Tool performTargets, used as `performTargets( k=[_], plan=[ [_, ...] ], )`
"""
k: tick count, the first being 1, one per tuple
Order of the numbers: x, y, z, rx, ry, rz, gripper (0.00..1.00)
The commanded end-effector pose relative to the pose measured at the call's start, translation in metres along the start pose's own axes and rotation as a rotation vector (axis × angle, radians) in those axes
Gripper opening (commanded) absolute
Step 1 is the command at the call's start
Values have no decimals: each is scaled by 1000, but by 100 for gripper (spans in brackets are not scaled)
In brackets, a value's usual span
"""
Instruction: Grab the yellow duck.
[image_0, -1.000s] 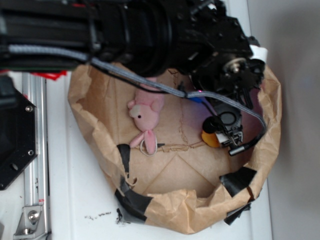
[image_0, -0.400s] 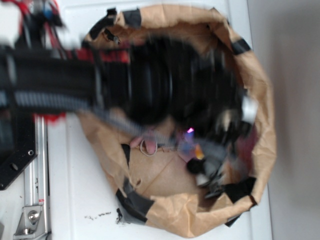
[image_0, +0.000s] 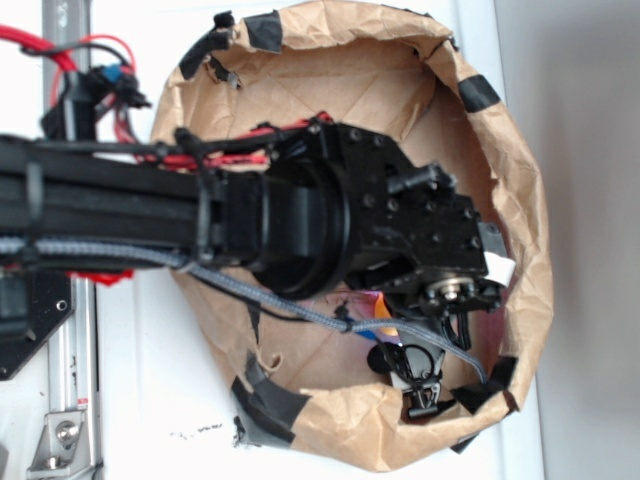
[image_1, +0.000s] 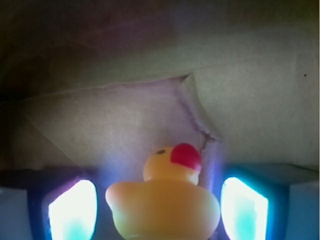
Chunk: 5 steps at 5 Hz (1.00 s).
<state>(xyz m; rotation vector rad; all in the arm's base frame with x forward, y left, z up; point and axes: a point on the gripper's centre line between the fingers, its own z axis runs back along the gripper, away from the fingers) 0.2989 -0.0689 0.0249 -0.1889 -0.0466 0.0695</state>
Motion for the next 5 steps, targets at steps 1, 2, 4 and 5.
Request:
performTargets(
  k=[1, 2, 4, 5],
  plan=[
    [7, 4, 15, -23, -52, 2, 0],
    [4, 7, 34, -18, -89, -2, 0],
    [-1, 48, 136, -47, -360, 97, 0],
    [-6, 49, 153, 15, -345, 93, 0]
  ],
)
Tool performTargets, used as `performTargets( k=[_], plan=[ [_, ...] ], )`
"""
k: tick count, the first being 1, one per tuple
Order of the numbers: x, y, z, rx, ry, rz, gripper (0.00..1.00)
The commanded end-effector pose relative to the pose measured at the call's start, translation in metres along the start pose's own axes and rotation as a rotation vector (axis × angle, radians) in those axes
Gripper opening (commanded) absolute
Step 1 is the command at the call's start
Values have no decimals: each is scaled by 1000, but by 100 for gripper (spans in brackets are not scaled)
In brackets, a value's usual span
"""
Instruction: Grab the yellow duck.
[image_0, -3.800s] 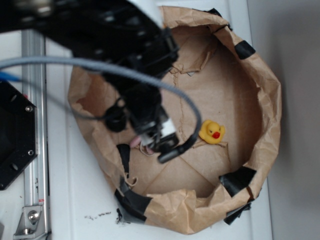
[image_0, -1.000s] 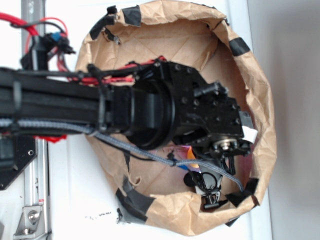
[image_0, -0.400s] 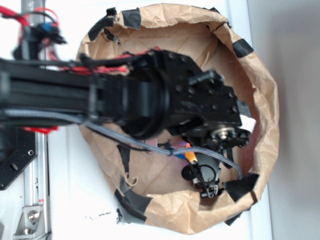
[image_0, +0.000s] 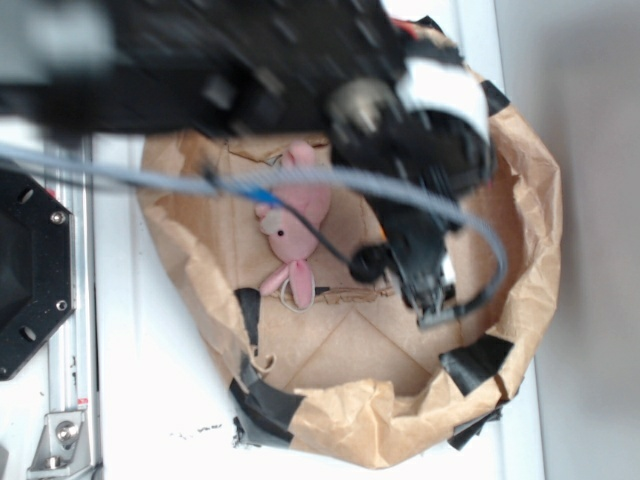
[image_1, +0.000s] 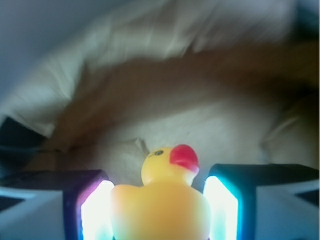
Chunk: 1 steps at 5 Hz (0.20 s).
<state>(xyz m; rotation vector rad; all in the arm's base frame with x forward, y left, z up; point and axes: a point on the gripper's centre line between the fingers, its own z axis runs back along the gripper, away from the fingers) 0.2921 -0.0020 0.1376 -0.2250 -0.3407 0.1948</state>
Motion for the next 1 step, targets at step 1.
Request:
performTargets(
  k=[1],
  plan=[
    [-3, -2, 17, 109, 13, -45, 0]
  ],
)
